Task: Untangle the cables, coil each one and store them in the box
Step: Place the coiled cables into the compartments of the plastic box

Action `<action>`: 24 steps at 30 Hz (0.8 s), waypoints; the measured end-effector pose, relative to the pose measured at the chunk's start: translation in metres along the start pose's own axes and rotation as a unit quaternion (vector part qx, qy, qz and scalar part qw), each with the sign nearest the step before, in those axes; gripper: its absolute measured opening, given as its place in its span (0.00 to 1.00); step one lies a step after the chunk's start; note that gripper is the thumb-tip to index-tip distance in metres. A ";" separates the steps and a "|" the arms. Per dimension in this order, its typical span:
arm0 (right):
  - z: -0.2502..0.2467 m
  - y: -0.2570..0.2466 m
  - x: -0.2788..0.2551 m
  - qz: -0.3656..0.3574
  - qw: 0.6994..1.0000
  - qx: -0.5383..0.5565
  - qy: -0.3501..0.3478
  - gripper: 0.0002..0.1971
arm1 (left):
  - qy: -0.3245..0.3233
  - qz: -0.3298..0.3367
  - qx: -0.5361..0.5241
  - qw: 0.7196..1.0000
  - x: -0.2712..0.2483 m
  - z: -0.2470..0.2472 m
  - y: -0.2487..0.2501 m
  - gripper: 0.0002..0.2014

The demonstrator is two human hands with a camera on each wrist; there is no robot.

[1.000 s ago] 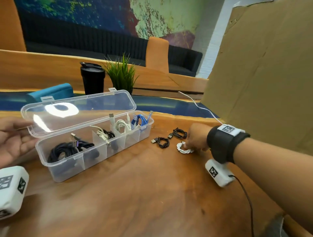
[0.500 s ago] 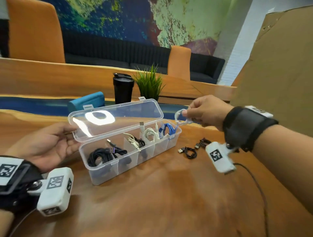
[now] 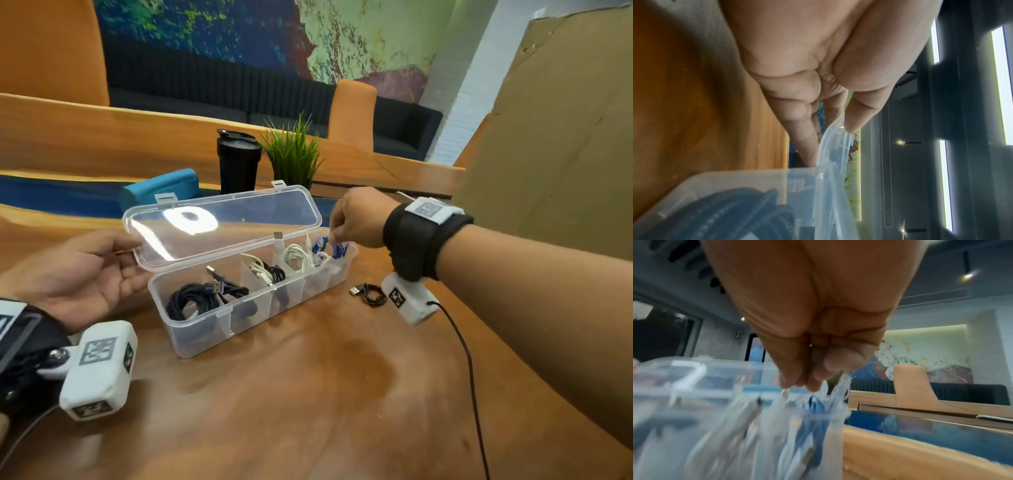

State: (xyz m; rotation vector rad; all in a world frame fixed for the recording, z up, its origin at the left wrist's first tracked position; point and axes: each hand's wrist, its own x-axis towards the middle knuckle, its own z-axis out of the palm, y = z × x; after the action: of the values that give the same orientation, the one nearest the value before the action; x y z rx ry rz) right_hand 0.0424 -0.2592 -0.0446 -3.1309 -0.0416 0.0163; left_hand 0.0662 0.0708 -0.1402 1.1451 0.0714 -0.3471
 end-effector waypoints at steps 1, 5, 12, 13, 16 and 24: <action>-0.006 0.007 -0.003 0.019 1.000 0.004 0.016 0.07 | 0.002 0.001 0.006 1.000 0.000 0.000 0.000 0.11; -0.007 0.033 -0.024 0.103 0.988 -0.070 -0.096 0.07 | 0.015 0.005 0.006 1.000 0.002 0.000 -0.003 0.12; 0.055 0.038 -0.047 0.094 0.983 -0.044 -0.153 0.13 | -0.002 -0.005 -0.033 0.999 -0.007 0.007 -0.001 0.16; 0.058 0.039 -0.048 0.099 0.983 -0.039 -0.148 0.12 | -0.004 -0.007 -0.035 0.999 -0.008 0.009 0.000 0.17; 0.056 0.036 -0.053 0.110 0.980 -0.030 -0.162 0.06 | 0.001 -0.007 -0.025 1.000 -0.013 0.012 0.001 0.19; -0.005 -0.008 -0.076 0.092 0.949 0.301 -0.002 0.09 | 0.023 0.005 -0.024 0.999 -0.017 0.008 0.002 0.19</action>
State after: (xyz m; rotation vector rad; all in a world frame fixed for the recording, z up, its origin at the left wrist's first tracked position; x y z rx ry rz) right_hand -0.0337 -0.2531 -0.0383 -2.5114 0.2139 0.0302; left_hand 0.0501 0.0686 -0.1315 1.1048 0.1139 -0.3083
